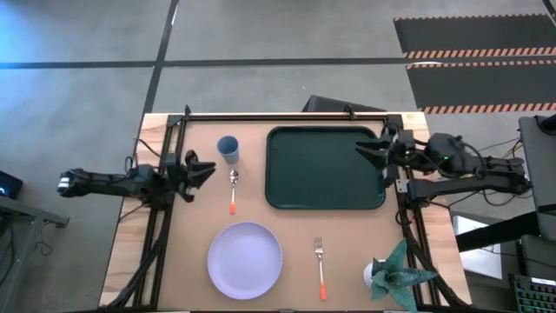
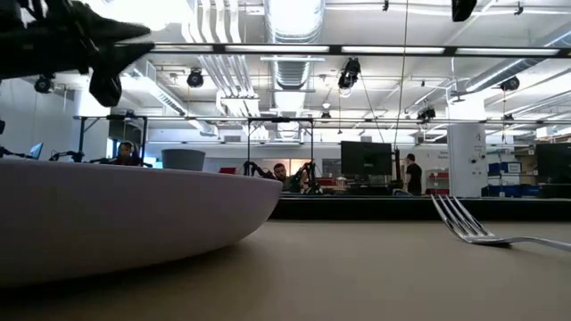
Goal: Pick and place plate/cup/fork/spoon on tray
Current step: Put the blue cup on the black tray
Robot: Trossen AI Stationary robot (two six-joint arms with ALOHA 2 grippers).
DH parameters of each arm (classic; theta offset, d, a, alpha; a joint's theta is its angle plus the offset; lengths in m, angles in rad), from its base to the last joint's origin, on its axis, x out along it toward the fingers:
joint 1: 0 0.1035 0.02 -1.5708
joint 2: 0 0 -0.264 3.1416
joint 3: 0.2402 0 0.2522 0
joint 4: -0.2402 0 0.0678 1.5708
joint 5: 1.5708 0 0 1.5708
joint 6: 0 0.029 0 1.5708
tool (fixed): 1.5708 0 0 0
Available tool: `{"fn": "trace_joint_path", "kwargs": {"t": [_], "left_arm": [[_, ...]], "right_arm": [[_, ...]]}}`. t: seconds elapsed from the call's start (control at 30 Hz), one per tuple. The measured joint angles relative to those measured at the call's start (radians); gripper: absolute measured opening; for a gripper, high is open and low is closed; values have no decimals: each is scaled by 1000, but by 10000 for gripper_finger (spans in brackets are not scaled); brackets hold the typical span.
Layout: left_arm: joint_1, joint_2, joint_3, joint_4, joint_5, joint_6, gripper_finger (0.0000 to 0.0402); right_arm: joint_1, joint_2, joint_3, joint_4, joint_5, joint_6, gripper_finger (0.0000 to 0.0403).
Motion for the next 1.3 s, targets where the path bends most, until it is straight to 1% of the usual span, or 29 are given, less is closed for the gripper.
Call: {"fn": "trace_joint_path", "kwargs": {"t": [0.1,0.27,0.33,0.4,0.53,0.6,0.7,0.77,0.83,0.9,0.93,1.0,1.07,1.1,1.2,1.3], "left_arm": [[0,98,32,-15,-47,10,93],[0,267,112,-16,-65,61,93],[0,334,154,-59,-82,107,93],[0,398,213,-127,-131,175,93],[0,523,361,-344,-258,322,93],[0,577,457,-452,-310,387,93],[0,655,601,-698,-374,457,93],[2,705,713,-878,-407,457,93],[13,752,831,-1070,-409,425,93],[24,806,938,-1255,-395,347,93],[32,833,987,-1336,-374,306,93],[54,875,1069,-1442,-306,234,93],[82,908,1122,-1481,-224,203,93],[95,922,1134,-1481,-198,205,93],[134,964,1154,-1484,-167,284,93],[196,1005,1159,-1484,-64,325,93]], "right_arm": [[0,-26,0,0,0,13,79],[0,-43,0,0,2,29,79],[0,-43,2,1,2,44,79],[0,-44,4,8,2,52,79],[0,-37,3,-6,2,67,79],[0,-35,3,-5,2,67,79],[0,-32,3,-4,2,67,79],[0,-31,3,-5,2,67,79],[0,-28,2,-6,2,67,79],[0,-28,2,-7,2,67,79],[0,-28,2,-7,2,67,79],[0,-28,2,-7,2,65,79],[0,-28,2,-7,2,64,79],[0,-28,2,-7,1,64,79],[0,-28,2,-11,0,63,79],[0,-28,1,-35,0,65,79]]}}
